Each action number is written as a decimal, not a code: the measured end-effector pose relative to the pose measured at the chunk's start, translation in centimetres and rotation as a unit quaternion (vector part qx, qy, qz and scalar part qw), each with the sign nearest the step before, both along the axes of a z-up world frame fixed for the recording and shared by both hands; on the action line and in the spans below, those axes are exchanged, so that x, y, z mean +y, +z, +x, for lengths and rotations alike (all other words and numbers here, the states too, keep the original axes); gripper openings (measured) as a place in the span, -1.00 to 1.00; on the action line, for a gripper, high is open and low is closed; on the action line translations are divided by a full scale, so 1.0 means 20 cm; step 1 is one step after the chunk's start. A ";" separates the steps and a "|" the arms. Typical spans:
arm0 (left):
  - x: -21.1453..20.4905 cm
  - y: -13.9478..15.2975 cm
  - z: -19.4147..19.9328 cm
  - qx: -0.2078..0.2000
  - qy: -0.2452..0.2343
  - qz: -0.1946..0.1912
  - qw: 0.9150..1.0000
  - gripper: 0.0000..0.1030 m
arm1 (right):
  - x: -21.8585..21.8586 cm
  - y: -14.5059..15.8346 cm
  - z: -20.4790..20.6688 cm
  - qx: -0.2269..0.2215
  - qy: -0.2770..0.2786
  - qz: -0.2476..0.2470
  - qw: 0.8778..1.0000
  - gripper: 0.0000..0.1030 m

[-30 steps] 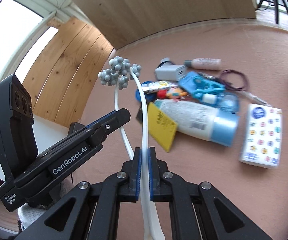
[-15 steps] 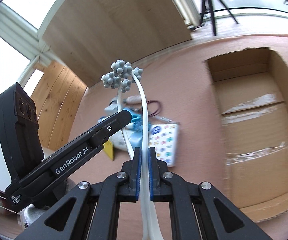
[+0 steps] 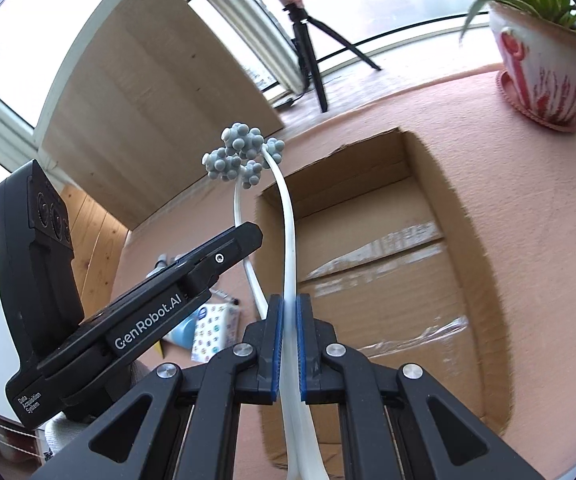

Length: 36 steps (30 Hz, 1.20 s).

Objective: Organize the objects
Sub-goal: 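Carry the roller into the cardboard box and open the right gripper, then grasp the black cable and white charger with the left gripper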

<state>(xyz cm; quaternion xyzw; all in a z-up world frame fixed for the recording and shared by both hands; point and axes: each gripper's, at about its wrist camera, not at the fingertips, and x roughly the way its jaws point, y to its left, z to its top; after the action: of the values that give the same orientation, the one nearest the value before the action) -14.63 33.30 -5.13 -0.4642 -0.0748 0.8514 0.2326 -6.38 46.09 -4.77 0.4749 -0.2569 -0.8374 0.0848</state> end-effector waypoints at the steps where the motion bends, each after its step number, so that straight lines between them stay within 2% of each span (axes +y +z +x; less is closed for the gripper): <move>1: 0.03 -0.01 -0.01 -0.002 -0.001 -0.002 1.000 -0.77 | 0.02 -0.01 0.00 0.000 -0.002 0.003 1.000 -0.88; 6: 0.13 -0.04 -0.03 -0.006 -0.018 -0.026 0.999 -0.75 | 0.10 -0.02 0.00 0.011 -0.014 0.031 0.999 -0.79; 7: 0.13 -0.05 -0.03 -0.012 -0.022 -0.032 0.999 -0.63 | 0.11 -0.01 0.00 0.013 -0.016 0.041 0.999 -0.51; 8: 0.12 -0.06 -0.02 -0.017 -0.021 -0.037 0.999 -0.45 | 0.13 -0.01 0.02 0.015 -0.018 0.045 0.999 -0.15; 10: 0.08 -0.05 -0.01 -0.013 -0.009 -0.039 0.999 -0.19 | 0.15 -0.01 0.04 0.021 -0.029 0.047 0.998 -0.04; 20: -0.22 -0.07 0.06 -0.024 0.016 -0.047 0.998 -0.09 | 0.08 -0.01 0.14 0.026 -0.041 0.027 0.998 -0.05; 23: -0.34 -0.09 0.07 -0.030 0.027 -0.050 0.998 -0.03 | -0.01 -0.01 0.16 0.028 -0.020 0.028 0.999 -0.05; 30: -0.77 -0.14 0.15 -0.046 0.081 -0.054 0.994 0.02 | -0.27 0.02 0.11 0.033 0.041 0.026 0.998 -0.05; 36: -1.21 -0.22 0.22 -0.071 0.138 -0.057 0.986 0.06 | -0.55 0.01 0.00 0.022 0.093 0.040 0.995 -0.05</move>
<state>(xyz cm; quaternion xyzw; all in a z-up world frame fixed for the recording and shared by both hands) -10.28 9.05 -9.61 -0.5208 -0.1061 0.8432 0.0801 -6.42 35.12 -4.50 0.4808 -0.1761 -0.8460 0.1487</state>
